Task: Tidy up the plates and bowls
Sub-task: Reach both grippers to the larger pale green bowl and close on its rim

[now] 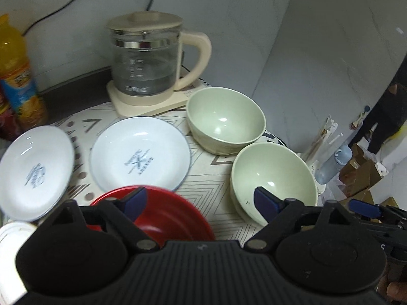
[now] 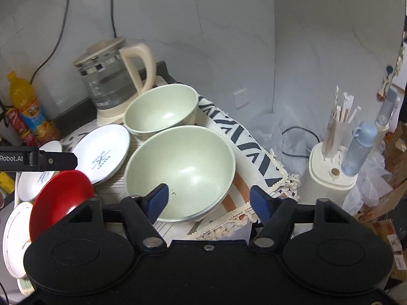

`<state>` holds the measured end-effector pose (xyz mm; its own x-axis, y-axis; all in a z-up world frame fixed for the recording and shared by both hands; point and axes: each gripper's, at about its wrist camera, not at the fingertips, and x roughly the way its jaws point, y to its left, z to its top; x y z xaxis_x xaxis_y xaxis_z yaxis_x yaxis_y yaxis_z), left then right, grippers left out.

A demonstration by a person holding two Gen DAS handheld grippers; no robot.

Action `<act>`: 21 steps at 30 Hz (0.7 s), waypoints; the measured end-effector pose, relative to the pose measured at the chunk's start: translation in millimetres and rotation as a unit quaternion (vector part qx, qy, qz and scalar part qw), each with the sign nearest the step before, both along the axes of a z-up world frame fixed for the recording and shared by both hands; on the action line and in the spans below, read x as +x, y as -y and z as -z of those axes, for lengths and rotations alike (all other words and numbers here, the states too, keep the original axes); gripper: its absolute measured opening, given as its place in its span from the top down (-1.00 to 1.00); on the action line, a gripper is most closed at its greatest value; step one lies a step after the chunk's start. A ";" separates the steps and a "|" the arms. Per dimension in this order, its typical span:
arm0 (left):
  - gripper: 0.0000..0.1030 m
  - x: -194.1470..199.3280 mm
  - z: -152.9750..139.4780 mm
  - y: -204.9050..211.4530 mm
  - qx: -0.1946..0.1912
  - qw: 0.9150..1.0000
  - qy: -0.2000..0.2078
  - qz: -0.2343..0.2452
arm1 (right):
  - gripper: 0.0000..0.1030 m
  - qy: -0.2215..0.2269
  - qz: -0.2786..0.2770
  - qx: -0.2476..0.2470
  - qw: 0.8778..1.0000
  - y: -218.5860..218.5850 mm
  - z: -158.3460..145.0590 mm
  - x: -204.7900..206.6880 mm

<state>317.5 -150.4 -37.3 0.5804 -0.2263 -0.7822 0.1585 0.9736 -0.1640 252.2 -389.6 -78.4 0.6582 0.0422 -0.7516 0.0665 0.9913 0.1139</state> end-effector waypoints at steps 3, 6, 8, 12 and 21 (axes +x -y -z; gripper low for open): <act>-0.52 13.2 7.4 5.7 -0.009 1.000 -0.011 0.012 | -0.25 -0.009 0.007 -0.003 1.000 2.4 5.2 10.1; -0.41 26.1 14.2 13.3 -0.016 0.999 -0.022 0.026 | -0.17 -0.019 0.018 -0.009 1.000 5.4 10.5 20.2; -0.40 34.9 19.6 18.9 -0.014 0.999 -0.029 0.035 | -0.17 -0.023 0.025 -0.012 0.999 7.5 12.9 25.1; -0.39 52.3 30.9 28.9 -0.007 0.998 -0.042 0.048 | -0.11 -0.036 0.034 -0.013 0.999 11.3 21.0 34.4; 0.01 79.5 56.7 46.2 -0.013 0.993 -0.082 0.083 | 0.24 -0.065 0.044 0.003 0.997 15.5 39.3 48.3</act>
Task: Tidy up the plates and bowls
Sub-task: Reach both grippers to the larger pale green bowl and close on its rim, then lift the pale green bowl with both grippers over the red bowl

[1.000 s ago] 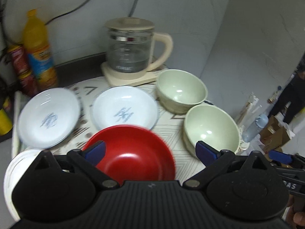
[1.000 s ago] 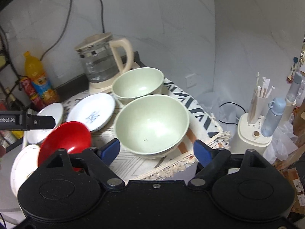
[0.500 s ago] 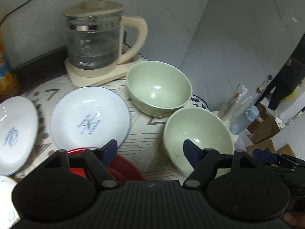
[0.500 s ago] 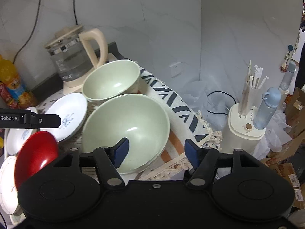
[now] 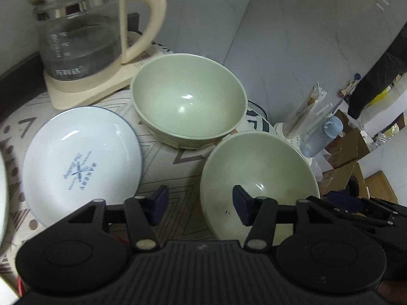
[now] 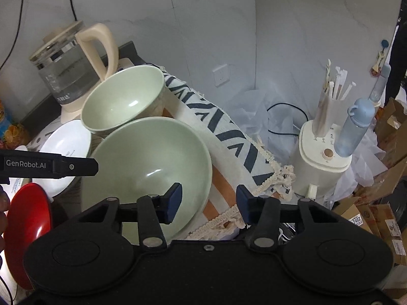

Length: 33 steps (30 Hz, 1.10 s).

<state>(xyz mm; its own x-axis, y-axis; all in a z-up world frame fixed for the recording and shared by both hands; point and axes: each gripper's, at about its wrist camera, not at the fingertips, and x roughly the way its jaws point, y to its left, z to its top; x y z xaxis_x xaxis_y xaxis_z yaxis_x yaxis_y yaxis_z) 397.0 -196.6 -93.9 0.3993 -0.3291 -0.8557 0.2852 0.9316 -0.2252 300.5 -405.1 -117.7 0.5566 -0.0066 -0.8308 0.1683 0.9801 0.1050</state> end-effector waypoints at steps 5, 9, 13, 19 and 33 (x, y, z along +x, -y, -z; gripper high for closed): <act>0.14 8.5 11.1 5.7 -0.005 1.000 -0.012 0.011 | 0.34 -0.010 0.006 0.006 1.000 1.0 7.2 3.3; 0.34 14.9 18.6 10.5 -0.004 1.000 -0.028 0.006 | 0.54 -0.019 0.005 0.017 1.000 0.7 14.5 4.3; 0.73 15.0 26.9 15.5 0.005 0.999 -0.044 0.007 | 0.63 -0.020 0.000 0.024 1.000 -1.7 18.2 3.9; 0.75 11.9 29.5 17.2 0.015 0.999 -0.043 0.008 | 0.70 -0.014 -0.010 0.023 1.000 -4.1 16.9 4.0; 0.75 -4.8 -6.5 9.3 -0.002 1.000 -0.001 -0.012 | 0.71 0.046 -0.016 0.034 0.998 -1.9 -19.7 -10.3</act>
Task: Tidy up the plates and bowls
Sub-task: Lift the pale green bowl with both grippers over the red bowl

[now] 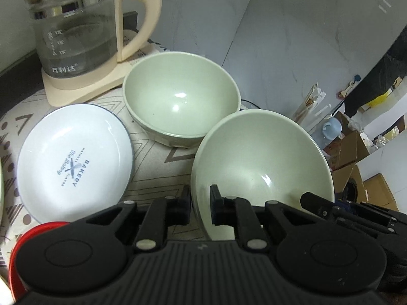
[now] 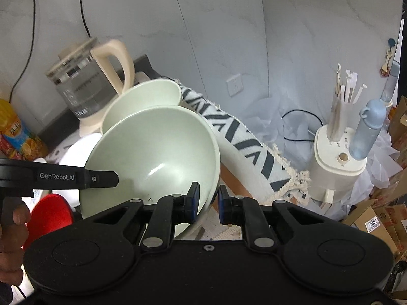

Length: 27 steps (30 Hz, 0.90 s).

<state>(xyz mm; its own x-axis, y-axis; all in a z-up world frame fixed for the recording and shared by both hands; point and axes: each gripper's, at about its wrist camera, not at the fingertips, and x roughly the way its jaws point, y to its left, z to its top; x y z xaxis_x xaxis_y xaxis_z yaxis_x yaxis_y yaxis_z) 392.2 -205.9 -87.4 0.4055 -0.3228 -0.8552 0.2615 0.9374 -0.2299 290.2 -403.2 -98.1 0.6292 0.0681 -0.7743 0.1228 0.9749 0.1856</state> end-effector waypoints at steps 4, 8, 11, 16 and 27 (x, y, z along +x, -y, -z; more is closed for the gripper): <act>0.75 -8.6 -12.1 -1.9 0.001 1.000 0.014 -0.006 | 0.71 0.015 -0.012 -0.001 1.000 -0.4 -11.1 -4.5; 0.75 -18.8 -23.4 -4.3 0.002 1.000 0.024 -0.020 | 0.71 0.024 -0.028 0.000 0.999 -2.3 -20.7 -10.3; 0.75 -27.9 -31.1 -7.9 0.001 0.999 0.021 -0.039 | 0.71 0.035 -0.042 -0.004 0.999 -5.4 -29.5 -14.0; 0.75 -41.9 -41.3 -15.1 -0.001 0.998 0.032 -0.061 | 0.71 0.040 -0.054 0.012 0.998 -8.1 -38.5 -14.6; 0.75 -70.0 -63.0 -43.6 -0.007 0.992 0.056 -0.114 | 0.71 0.060 -0.107 0.024 0.992 -31.2 -52.7 -18.5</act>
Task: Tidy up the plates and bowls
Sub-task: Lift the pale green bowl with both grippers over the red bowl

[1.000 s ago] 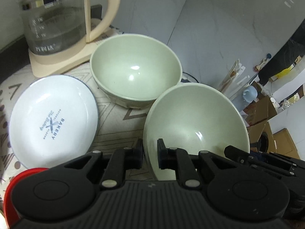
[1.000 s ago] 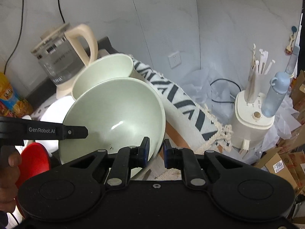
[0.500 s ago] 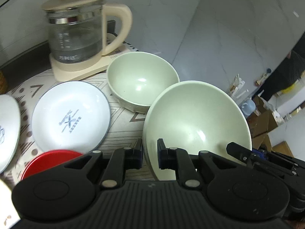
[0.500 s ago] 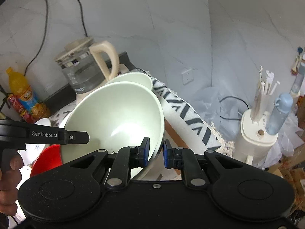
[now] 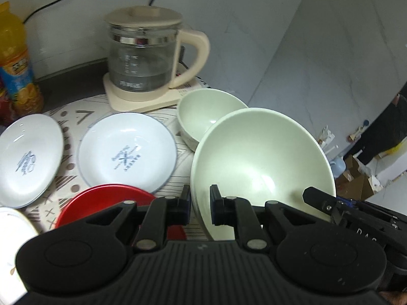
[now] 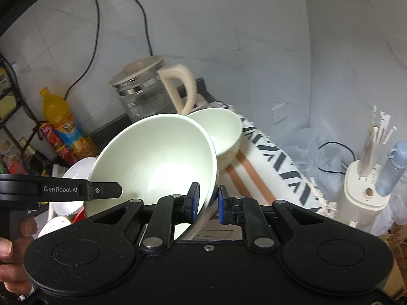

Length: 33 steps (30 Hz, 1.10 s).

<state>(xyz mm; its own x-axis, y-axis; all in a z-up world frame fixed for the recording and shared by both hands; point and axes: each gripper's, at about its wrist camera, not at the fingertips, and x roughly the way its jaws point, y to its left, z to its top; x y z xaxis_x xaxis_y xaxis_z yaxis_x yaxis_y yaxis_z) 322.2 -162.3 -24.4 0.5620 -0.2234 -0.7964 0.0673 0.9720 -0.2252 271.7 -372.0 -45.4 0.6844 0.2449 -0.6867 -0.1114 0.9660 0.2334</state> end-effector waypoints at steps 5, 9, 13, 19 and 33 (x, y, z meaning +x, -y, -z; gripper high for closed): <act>0.75 -11.5 -2.7 -17.0 0.006 1.000 0.003 -0.023 | 0.71 0.003 -0.022 0.002 1.000 -15.8 -2.1 -0.6; 0.75 -20.6 -3.7 -30.0 0.006 0.999 0.002 -0.042 | 0.71 0.005 -0.041 0.001 0.999 -28.6 -3.1 -1.0; 0.75 -30.3 -2.8 -42.6 0.007 0.998 0.000 -0.060 | 0.71 0.003 -0.057 0.004 0.998 -40.6 -2.8 -1.2; 0.75 -45.5 1.2 -61.1 0.010 0.996 -0.007 -0.087 | 0.71 -0.005 -0.087 -0.001 0.996 -60.3 0.5 -3.4; 0.74 -66.7 15.9 -93.7 0.012 0.991 -0.027 -0.133 | 0.71 -0.037 -0.133 -0.010 0.990 -93.6 15.5 -1.3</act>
<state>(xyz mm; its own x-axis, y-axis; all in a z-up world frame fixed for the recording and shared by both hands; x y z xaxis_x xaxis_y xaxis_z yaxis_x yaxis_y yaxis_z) 255.5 -68.6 -40.4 0.5545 -0.0531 -0.8305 -0.2039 0.9589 -0.1974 270.4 -278.4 -60.9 0.5447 0.3954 -0.7396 -0.3462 0.9092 0.2311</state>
